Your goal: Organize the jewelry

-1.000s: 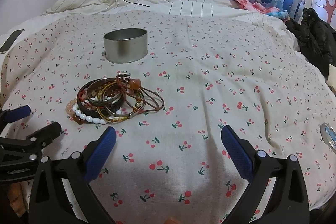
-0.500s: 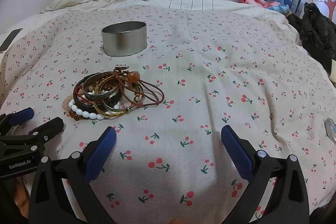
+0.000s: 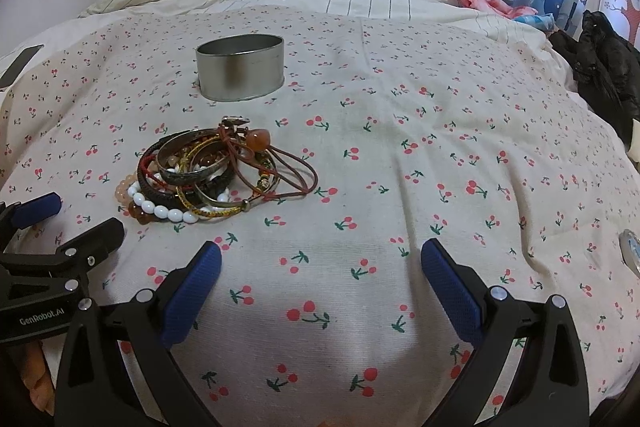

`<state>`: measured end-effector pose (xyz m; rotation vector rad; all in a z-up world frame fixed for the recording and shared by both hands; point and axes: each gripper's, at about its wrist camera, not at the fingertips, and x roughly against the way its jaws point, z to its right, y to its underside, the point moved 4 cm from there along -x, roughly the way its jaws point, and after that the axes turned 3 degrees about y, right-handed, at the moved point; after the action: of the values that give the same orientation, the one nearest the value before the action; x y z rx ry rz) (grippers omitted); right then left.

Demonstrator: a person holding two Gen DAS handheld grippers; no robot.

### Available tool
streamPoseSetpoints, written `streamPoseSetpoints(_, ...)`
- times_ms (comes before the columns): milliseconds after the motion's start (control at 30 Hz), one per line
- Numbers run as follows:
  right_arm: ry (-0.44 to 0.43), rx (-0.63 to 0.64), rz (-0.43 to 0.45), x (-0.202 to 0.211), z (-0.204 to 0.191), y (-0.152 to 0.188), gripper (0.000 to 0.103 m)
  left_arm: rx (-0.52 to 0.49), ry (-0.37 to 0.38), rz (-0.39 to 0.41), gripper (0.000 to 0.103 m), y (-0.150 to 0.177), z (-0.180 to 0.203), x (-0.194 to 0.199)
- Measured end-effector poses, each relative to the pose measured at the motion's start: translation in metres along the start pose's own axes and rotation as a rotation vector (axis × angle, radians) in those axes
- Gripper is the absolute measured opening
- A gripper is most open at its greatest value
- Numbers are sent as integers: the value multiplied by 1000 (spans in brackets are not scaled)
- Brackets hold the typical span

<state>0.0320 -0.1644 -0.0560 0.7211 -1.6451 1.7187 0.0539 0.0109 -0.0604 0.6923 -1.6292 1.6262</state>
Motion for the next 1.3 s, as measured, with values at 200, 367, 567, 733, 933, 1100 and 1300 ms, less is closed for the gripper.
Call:
streamPoseSetpoints(200, -2, -4, -11, -3, -1, 1, 96, 0, -3, -4, 96, 0, 1, 0)
streamPoseSetpoints(367, -4, -8, -22, -6, 0, 2, 96, 0, -4, -7, 96, 1, 1, -1)
streamPoseSetpoints(567, -3, -8, -29, -8, -1, 3, 96, 1, -3, -11, 96, 1, 0, -3)
streamPoseSetpoints(733, -3, -8, -33, -10, -1, 4, 96, 0, -3, -11, 96, 1, -1, -4)
streamPoseSetpoints(933, -1, -5, -39, -12, -2, 5, 96, 1, 0, -13, 96, 1, -1, -5)
streamPoseSetpoints(1100, -7, 11, -52, -11, -2, 5, 96, 21, 50, -25, 96, -2, -3, -2)
streamPoseSetpoints(1300, -110, 5, -13, 8, 14, -18, 96, 34, 56, 20, 96, -33, -16, 7)
